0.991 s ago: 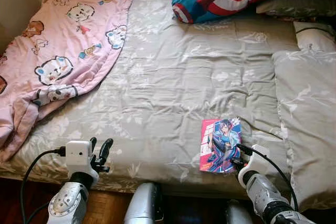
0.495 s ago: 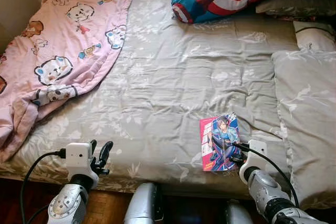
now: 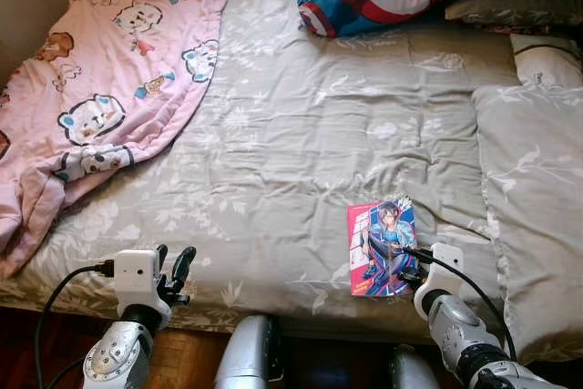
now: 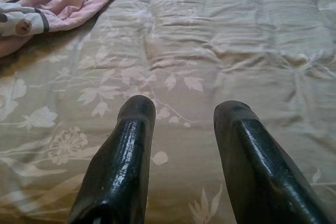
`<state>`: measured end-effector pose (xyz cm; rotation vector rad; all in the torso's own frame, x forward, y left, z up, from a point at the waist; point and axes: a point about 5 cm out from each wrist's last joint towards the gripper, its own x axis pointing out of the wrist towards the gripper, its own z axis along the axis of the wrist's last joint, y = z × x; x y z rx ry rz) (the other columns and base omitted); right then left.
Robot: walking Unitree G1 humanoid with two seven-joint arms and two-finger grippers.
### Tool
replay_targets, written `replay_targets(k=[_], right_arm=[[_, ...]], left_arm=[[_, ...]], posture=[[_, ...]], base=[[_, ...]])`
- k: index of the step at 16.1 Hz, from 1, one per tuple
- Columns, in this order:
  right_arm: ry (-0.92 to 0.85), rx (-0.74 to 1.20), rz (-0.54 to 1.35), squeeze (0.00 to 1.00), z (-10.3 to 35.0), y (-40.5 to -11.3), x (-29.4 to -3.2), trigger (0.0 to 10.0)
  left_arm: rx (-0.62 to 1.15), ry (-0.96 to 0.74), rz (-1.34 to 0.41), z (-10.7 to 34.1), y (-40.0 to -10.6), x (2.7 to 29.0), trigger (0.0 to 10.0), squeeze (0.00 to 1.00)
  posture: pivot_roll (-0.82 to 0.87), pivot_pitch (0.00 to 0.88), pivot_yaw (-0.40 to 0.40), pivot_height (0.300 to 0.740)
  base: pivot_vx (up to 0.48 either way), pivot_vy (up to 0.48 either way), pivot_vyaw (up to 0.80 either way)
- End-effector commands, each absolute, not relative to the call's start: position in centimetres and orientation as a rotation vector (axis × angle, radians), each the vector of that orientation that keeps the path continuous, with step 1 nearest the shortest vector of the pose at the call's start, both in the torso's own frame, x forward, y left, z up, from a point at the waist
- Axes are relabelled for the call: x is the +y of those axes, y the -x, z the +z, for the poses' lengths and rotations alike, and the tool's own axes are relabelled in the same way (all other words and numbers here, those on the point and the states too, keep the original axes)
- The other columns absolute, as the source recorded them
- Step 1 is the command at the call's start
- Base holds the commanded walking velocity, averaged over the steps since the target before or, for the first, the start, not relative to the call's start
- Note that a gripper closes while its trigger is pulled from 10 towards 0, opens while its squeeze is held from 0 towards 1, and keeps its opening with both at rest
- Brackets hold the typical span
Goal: Clean up the room
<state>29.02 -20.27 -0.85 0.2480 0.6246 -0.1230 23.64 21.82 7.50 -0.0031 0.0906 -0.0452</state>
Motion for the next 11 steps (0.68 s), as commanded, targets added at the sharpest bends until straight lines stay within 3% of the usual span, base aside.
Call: replay_targets(k=[1,2,3,5,6,7,8,11], right_arm=[[-0.264,0.68,-0.139,0.0,-1.98,-27.89,-20.1,10.0],[-0.262,0.681,-0.138,0.14,-1.99,-27.87,-20.1,10.0],[-0.259,0.679,-0.137,0.51,-1.98,-27.88,-20.11,10.0],[-0.256,0.679,-0.139,0.58,-2.0,-27.86,-20.11,10.0],[-0.253,0.68,-0.14,0.48,-2.01,-27.84,-20.13,10.0],[-0.251,0.68,-0.141,0.31,-2.01,-27.84,-20.16,10.0],[-0.245,0.68,-0.147,0.0,-2.02,-27.81,-20.26,10.0],[-0.24,0.68,-0.159,0.0,-2.0,-27.78,-20.53,10.0]], left_arm=[[0.111,-0.013,-0.033,7.29,-23.15,22.15,10.0,0.0],[0.111,-0.013,-0.032,7.29,-23.15,22.15,10.0,0.0],[0.111,-0.013,-0.032,7.29,-23.16,22.13,10.0,0.0],[0.112,-0.012,-0.032,7.28,-23.17,22.14,10.0,0.0],[0.113,-0.012,-0.033,7.27,-23.19,22.15,10.0,0.0],[0.112,-0.012,-0.033,7.28,-23.21,22.15,10.0,0.0],[0.111,-0.013,-0.033,7.3,-23.24,22.11,10.0,0.0],[0.109,-0.011,-0.033,7.32,-23.29,22.05,10.0,0.0]], posture=[[0.16,0.262,0.085,0.654],[0.16,0.264,0.085,0.654],[0.16,0.264,0.085,0.654],[0.16,0.266,0.086,0.654],[0.16,0.266,0.086,0.654],[0.16,0.266,0.087,0.654],[0.16,0.266,0.087,0.654],[0.16,0.265,0.087,0.654]], base=[[0.0,0.0,0.0],[0.0,0.0,0.0],[0.0,0.0,0.0],[0.0,0.0,0.0],[0.0,0.0,0.0],[0.0,0.0,0.0],[0.0,0.0,0.0],[0.0,0.0,0.0]])
